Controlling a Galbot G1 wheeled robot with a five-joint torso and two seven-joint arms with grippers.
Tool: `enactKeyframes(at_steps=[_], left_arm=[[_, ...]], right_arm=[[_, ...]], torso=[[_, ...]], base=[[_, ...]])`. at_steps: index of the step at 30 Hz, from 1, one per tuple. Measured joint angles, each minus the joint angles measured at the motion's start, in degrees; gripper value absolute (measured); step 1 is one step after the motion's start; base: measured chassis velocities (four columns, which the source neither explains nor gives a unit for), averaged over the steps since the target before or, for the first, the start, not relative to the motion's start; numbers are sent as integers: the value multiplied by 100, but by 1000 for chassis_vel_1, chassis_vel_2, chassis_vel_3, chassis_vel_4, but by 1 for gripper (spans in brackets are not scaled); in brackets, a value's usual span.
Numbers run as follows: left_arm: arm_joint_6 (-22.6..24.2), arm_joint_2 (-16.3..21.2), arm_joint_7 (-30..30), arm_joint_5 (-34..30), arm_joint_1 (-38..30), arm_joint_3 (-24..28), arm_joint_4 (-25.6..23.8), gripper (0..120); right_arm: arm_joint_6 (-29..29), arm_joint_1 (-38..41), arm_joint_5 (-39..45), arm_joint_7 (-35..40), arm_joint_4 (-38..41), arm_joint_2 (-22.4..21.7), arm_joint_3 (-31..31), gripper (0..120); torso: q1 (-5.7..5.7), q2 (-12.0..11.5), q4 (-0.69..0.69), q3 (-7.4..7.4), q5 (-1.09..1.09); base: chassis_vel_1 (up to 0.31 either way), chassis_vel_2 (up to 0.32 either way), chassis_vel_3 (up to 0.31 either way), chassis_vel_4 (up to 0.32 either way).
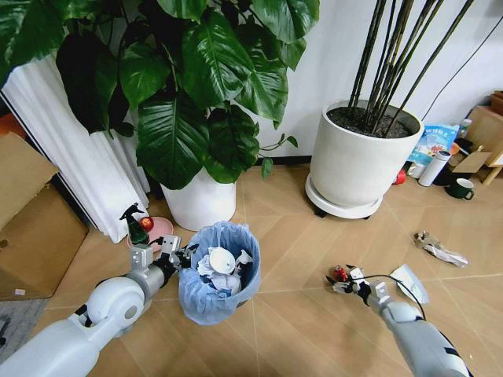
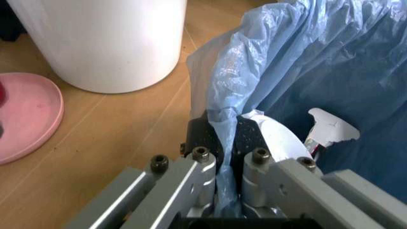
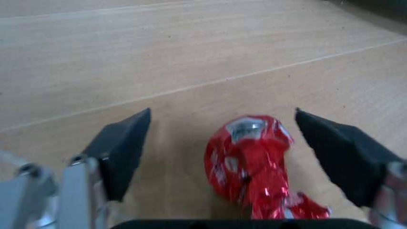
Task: Pick up the trash bin and place the garbage on the floor into it.
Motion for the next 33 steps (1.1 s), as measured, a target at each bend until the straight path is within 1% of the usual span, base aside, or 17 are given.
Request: enactKeyframes(at_steps=[1, 2, 4, 5, 6, 7, 8, 10, 11, 14, 16, 19, 28, 30, 31, 32, 33], left_arm=[[0, -2, 0, -1, 0, 0, 1, 0], [0, -2, 0, -1, 0, 0, 1, 0], [0, -1, 0, -9, 0, -5, 0, 0], [0, 2, 0, -12, 1, -7, 1, 0], [0, 4, 0, -18, -1, -13, 0, 0], [0, 4, 0, -18, -1, -13, 0, 0], [0, 5, 0, -27, -8, -17, 0, 0], [0, -1, -2, -37, -32, -18, 0, 0], [0, -1, -2, -37, -32, -18, 0, 0], [0, -14, -9, -42, -50, -10, 2, 0], [0, -14, -10, -43, -54, -5, 6, 0], [1, -11, -12, -47, -62, -2, 12, 0], [3, -16, -14, -57, -108, 29, 49, 0], [4, -17, -11, -62, -153, 70, 78, 0], [5, 0, 1, -66, -185, 116, 95, 0], [5, 0, 1, -66, -185, 116, 95, 0], [9, 31, 13, -72, -205, 176, 109, 0]], right_arm=[[-12, 34, 0, 15, -38, 3, -16, 77], [-12, 34, 0, 15, -38, 3, -16, 77], [-68, 74, 6, 61, -119, -39, -70, 66], [-92, 74, 18, 68, -131, -74, -87, 63], [-114, 70, 35, 71, -134, -116, -104, 57], [-114, 70, 35, 71, -134, -116, -104, 57], [-133, 45, 57, 72, -134, -160, -117, 51], [-147, -14, 95, 73, -129, -183, -131, 43], [-147, -14, 95, 73, -129, -183, -131, 43], [-148, -58, 128, 76, -109, -169, -128, 30], [-148, -61, 137, 77, -103, -155, -127, 25], [-150, -48, 146, 76, -102, -156, -127, 22], [-152, -128, 333, 18, 61, -282, -128, 22], [-116, -267, 547, -105, 367, -448, -138, 22], [-34, -374, 721, -205, 670, -575, -152, 22], [-34, -374, 721, -205, 670, -575, -152, 22], [150, -435, 1027, -465, 1043, -683, -188, 22]], torso=[[0, 0, 0, 0, 0], [0, 0, 0, 0, 0], [0, 0, -1, 0, 1], [0, 0, -2, 0, 1], [0, 0, -3, 0, 0], [0, 0, -3, 0, 0], [0, 0, -3, 0, -1], [0, 0, -4, 0, 1], [0, 0, -4, 0, 1], [0, 0, -3, 0, -1], [0, 0, -2, -1, 0], [0, 0, -1, 0, 0], [0, 0, 0, 0, 2], [0, 0, -1, 0, 3], [0, 0, -5, 0, 1], [0, 0, -5, 0, 1], [0, 0, -5, 0, -1]], base=[[0, 0, 0, 0], [0, 0, 0, 0], [0, 0, 0, 0], [0, 0, 0, 0], [0, 0, 0, 0], [0, 0, 0, 0], [0, 0, 0, 0], [0, 0, 0, 0], [0, 0, 0, 0], [0, 0, 0, 0], [0, 0, 0, 0], [0, 0, 0, 0], [0, 0, 0, 0], [0, 0, 0, 0], [0, 0, 0, 0], [0, 0, 0, 0], [0, 0, 0, 0]])
